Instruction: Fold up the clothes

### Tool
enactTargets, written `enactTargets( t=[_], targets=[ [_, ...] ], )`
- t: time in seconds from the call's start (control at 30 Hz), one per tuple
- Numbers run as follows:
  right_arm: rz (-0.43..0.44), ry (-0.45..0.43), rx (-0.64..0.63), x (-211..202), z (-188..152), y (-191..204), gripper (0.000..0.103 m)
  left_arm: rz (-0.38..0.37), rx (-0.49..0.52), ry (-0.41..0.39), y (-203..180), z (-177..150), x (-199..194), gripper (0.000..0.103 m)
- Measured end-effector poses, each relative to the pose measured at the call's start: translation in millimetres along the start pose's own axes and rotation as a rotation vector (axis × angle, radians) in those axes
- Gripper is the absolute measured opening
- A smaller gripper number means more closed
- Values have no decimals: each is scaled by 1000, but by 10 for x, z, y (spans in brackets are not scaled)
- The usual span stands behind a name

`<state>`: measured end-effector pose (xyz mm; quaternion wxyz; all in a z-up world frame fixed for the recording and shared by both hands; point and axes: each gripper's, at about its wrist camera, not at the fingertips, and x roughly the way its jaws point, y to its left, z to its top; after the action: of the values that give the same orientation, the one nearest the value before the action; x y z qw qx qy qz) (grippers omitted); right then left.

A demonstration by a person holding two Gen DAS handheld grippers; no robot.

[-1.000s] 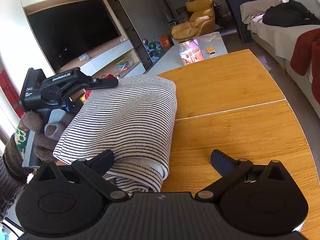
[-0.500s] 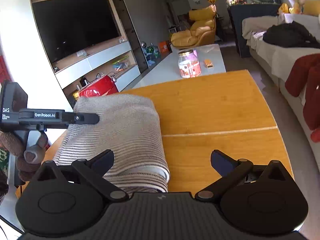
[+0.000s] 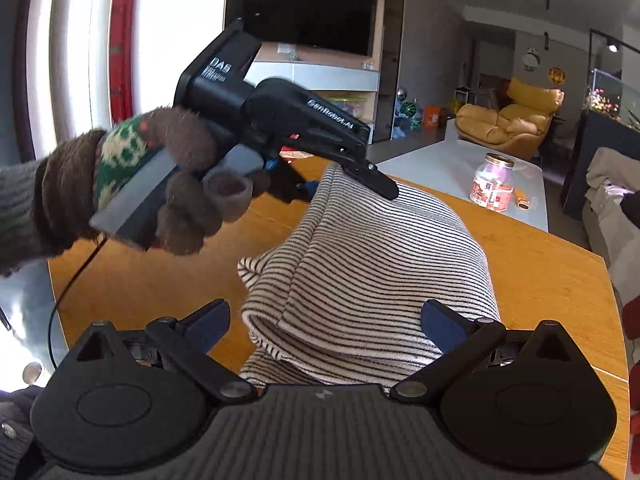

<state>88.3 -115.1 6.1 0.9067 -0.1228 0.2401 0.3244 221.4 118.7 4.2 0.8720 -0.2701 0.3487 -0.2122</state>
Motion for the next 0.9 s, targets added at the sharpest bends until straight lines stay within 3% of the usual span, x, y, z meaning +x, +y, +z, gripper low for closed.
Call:
enactTargets(
  t=[0.07,0.13,0.2,0.27,0.33,0.37,0.47,0.53,0.7,0.77,0.87,0.9],
  targets=[
    [-8,-9,3,-34,11,-29,102,-29,7,-17,-54,56,-49,27],
    [1,-25,49,-101,44,-120,102,-60,33,-41,-139,69,-184,27],
    [37,-50,95,-164,84,-188,102,-20,82,-39,-164,9,-224,27],
    [77,-80,138,-217,129,-244,102,83,138,-17,-102,-110,-170,28],
    [94,-103,170,-208,164,-266,102,135,136,12,59,-218,-90,32],
    [92,-107,182,-183,172,-274,101,125,123,5,142,-246,-84,34],
    [61,-12,172,35,119,-249,76,99,64,-14,296,-248,-128,41],
    [50,40,151,166,8,-206,77,117,46,-24,314,-213,-208,45],
    [27,20,136,105,-68,-111,78,184,132,-136,14,-172,-623,44],
    [22,18,134,87,-80,-92,79,157,172,-188,-167,-163,-761,46],
    [19,24,137,34,-50,-79,80,52,203,-175,-371,-147,-742,59],
    [21,23,149,1,-29,-103,83,50,208,-145,-396,-162,-645,60]
  ],
)
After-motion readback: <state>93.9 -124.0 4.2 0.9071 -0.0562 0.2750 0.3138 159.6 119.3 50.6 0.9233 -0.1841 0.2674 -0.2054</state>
